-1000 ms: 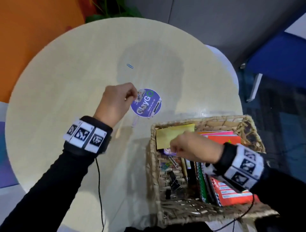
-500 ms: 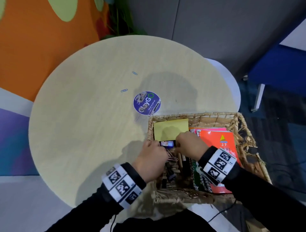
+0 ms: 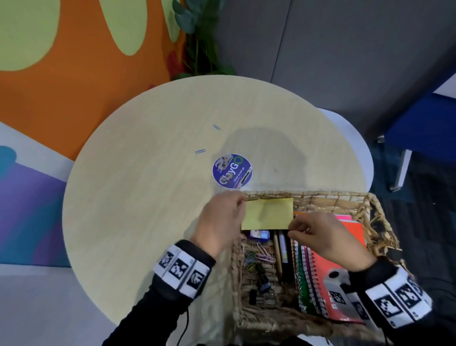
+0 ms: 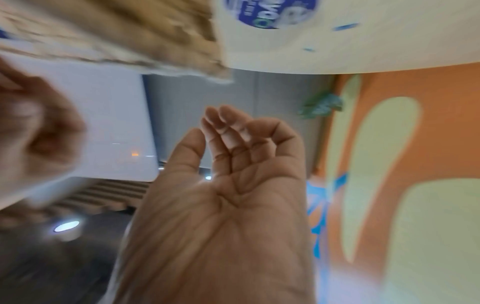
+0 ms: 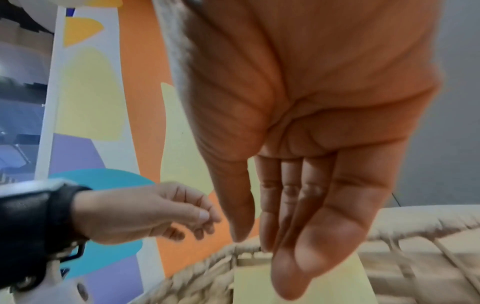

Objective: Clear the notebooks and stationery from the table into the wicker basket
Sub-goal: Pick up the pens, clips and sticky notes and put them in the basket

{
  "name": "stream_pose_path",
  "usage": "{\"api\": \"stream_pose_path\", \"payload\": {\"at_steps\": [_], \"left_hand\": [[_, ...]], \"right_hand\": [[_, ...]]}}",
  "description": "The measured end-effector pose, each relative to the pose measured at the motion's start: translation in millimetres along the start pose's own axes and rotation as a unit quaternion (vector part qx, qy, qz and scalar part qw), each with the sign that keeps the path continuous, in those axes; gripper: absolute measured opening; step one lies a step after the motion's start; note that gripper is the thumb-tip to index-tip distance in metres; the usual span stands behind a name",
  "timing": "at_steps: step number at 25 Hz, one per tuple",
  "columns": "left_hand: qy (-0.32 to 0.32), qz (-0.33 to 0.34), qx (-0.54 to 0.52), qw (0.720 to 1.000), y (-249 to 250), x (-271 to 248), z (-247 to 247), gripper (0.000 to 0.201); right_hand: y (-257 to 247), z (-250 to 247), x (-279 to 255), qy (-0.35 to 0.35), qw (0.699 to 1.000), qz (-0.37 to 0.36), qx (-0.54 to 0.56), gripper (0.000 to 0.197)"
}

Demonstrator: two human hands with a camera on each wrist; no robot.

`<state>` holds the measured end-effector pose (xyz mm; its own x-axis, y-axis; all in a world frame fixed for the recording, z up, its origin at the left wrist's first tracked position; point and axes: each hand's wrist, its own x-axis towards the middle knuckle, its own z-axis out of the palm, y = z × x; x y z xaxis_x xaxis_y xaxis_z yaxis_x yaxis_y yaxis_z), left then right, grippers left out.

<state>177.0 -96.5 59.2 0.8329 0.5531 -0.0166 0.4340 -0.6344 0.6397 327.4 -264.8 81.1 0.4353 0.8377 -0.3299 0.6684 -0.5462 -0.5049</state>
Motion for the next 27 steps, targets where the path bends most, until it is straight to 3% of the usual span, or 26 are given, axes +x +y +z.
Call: {"api": "stream_pose_path", "payload": {"at_steps": [2,3,6,9,12,16,19,23,27], "left_hand": [[0.080,-0.068,-0.012,0.994,-33,22,-11,0.017],[0.088,-0.102,0.000,0.991,-51,33,-10,0.015],[0.031,-0.202,0.015,0.979,-90,59,13,0.015],[-0.010,-0.257,0.001,0.966,-106,74,35,0.019],[-0.018,-0.266,0.012,0.964,-109,84,41,0.015],[-0.037,-0.246,0.059,0.967,-108,90,42,0.014],[-0.056,-0.219,0.094,0.970,-110,92,48,0.013],[-0.093,-0.226,0.101,0.964,-115,94,56,0.021],[-0.099,-0.215,0.129,0.963,-105,89,54,0.026]], "right_hand": [[-6,-17,11,0.033,0.999,-0.013,0.024,0.005],[-9,-26,20,0.046,0.998,-0.012,0.029,0.005],[-20,-48,48,0.069,0.997,-0.003,0.034,0.003],[-31,-62,80,0.066,0.997,-0.026,-0.006,0.007],[-40,-71,116,0.043,0.993,-0.073,-0.076,0.011],[-54,-63,173,-0.044,0.974,-0.125,-0.183,0.014],[-61,-32,216,-0.126,0.944,-0.161,-0.258,0.015],[-55,16,245,-0.249,0.883,-0.191,-0.350,0.023],[-48,40,251,-0.272,0.858,-0.213,-0.380,0.022]]}}
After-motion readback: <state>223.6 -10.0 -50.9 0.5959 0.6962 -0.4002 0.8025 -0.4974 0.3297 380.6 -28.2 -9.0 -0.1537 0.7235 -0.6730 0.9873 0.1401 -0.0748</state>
